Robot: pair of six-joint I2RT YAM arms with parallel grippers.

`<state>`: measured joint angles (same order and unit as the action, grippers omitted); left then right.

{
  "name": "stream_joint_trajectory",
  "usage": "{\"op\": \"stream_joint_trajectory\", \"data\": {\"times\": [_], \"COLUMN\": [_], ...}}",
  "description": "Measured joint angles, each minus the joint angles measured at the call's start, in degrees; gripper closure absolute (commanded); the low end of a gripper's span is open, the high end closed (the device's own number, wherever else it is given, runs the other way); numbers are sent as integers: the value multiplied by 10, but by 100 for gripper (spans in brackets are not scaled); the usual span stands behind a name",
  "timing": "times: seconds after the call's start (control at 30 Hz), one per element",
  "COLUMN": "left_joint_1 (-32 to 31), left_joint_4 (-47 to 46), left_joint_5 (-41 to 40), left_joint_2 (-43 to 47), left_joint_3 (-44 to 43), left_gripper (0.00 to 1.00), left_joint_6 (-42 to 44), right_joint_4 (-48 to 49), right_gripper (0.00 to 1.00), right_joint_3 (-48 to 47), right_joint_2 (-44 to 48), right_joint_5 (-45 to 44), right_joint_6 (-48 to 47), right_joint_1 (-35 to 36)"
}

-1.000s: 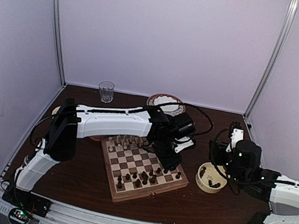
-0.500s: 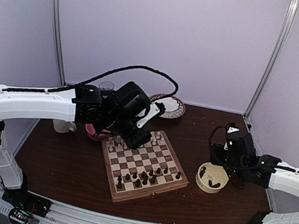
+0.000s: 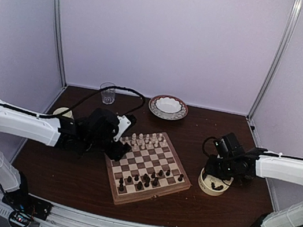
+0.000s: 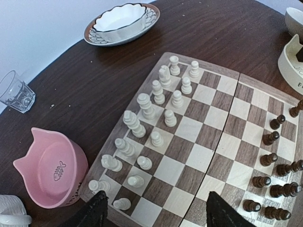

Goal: Set up the chess pieces on the board
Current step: Pick up the chess pile from the storage box.

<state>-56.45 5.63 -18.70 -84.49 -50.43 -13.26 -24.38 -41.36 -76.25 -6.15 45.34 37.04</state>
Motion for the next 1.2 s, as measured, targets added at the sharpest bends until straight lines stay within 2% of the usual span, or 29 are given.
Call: {"op": "stream_joint_trajectory", "data": {"times": [0.13, 0.57, 0.73, 0.87, 1.03, 1.2], "left_joint_1": [5, 5, 5, 5, 5, 5], "left_joint_4": [-30, -59, -59, -59, -60, -60], "left_joint_5": [4, 6, 11, 14, 19, 22], "left_joint_2": [16, 29, 31, 35, 35, 36], "left_joint_3": [5, 5, 5, 5, 5, 6], "left_gripper": [28, 28, 27, 28, 28, 28], "left_joint_6": [-5, -6, -6, -6, -6, -6], "right_joint_4": [4, 19, 23, 25, 15, 4], "right_gripper": [71, 70, 80, 81, 82, 81], "right_joint_3": [0, -2, -9, -11, -12, -11], "right_joint_2": [-14, -78, -91, -94, -75, 7], "right_joint_5": [13, 45, 60, 77, 82, 48], "right_joint_6": [33, 56, 56, 54, 38, -3], "right_joint_1": [-10, -21, -24, -24, -24, -24]}}
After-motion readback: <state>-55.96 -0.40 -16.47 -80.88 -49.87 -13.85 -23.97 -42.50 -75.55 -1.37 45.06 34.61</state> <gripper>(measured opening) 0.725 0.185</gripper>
